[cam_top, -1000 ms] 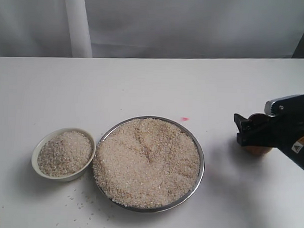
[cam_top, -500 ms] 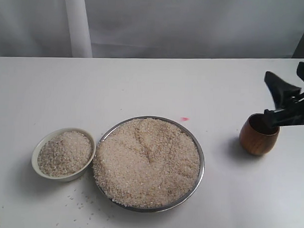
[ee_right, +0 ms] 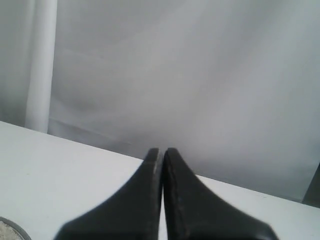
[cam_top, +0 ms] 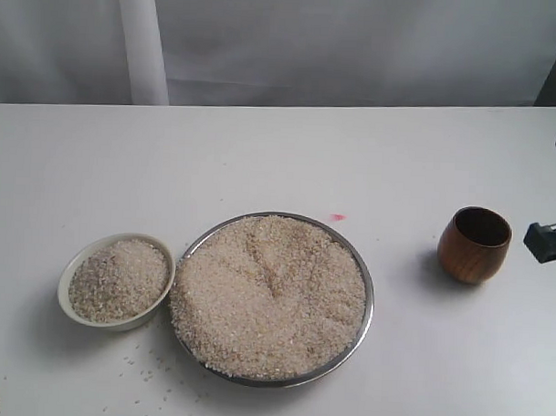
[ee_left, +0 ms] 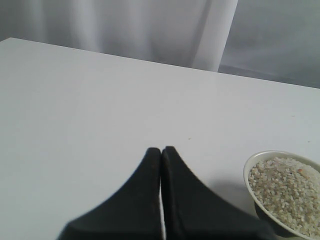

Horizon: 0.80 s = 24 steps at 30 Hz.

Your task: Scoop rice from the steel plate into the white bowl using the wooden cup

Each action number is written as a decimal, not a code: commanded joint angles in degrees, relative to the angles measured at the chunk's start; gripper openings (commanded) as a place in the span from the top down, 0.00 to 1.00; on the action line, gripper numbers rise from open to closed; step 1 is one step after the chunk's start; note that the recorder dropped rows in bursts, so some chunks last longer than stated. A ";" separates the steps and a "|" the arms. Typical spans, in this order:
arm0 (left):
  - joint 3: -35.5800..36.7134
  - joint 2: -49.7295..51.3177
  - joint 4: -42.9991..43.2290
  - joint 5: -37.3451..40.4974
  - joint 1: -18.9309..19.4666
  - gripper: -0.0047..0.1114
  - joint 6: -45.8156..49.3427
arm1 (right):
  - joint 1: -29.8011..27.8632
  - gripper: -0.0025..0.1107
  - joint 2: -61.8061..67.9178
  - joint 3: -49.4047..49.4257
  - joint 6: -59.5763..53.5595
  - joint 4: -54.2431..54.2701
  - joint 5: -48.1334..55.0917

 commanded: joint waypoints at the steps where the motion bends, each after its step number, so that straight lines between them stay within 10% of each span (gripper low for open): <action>1: -0.20 -0.13 -0.33 -0.36 -0.14 0.96 -0.08 | -0.28 0.98 -0.35 0.31 0.71 -0.09 0.27; 15: -0.20 -0.13 -0.33 -0.36 -0.14 0.96 -0.08 | 0.35 0.98 -0.79 0.31 0.71 7.53 -6.02; 24: -0.20 -0.13 -0.33 -0.36 -0.14 0.96 -0.08 | 3.76 0.98 -21.81 0.31 0.46 10.82 20.98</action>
